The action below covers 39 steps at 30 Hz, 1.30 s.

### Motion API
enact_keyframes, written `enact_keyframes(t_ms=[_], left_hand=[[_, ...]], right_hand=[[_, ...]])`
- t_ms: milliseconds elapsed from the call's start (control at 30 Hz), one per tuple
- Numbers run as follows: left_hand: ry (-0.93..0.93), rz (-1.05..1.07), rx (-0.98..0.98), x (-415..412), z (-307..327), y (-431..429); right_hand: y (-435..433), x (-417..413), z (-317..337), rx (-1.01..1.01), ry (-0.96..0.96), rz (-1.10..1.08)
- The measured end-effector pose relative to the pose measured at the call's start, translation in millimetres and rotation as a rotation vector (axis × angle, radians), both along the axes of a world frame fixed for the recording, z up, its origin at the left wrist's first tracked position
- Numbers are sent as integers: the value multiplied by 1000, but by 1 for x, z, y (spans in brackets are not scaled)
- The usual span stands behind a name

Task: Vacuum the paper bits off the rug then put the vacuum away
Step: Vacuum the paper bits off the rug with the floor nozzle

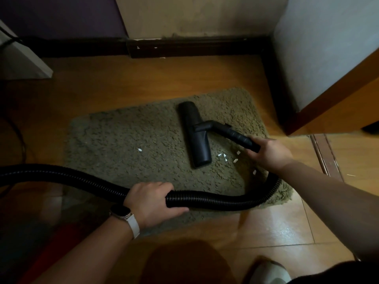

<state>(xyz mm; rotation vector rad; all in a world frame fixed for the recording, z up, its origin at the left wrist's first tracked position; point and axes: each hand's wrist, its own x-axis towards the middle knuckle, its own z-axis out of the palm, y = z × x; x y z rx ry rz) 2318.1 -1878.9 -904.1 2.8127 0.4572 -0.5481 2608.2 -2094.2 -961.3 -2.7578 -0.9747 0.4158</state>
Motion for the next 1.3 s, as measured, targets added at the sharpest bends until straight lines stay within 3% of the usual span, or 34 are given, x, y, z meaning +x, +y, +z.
enact_keyframes(t_ms=[167,533,900,1133,1300], left_hand=[[13,-11,4,-4,-4,2],[14,-35,-8,4,-6,0],[72,-96,15,-4,-12,3],[21,-60,7,-2,-15,-1],[33,-71,-1,0,-13,0]], right_hand=[[5,-6,-2,6,-25,85],[-37,-13,2,-28,37,-167],[-11,-37,-5,-8,-17,281],[-40,-17,1,-8,5,-18],[-36,-22,1,6,-6,-16]])
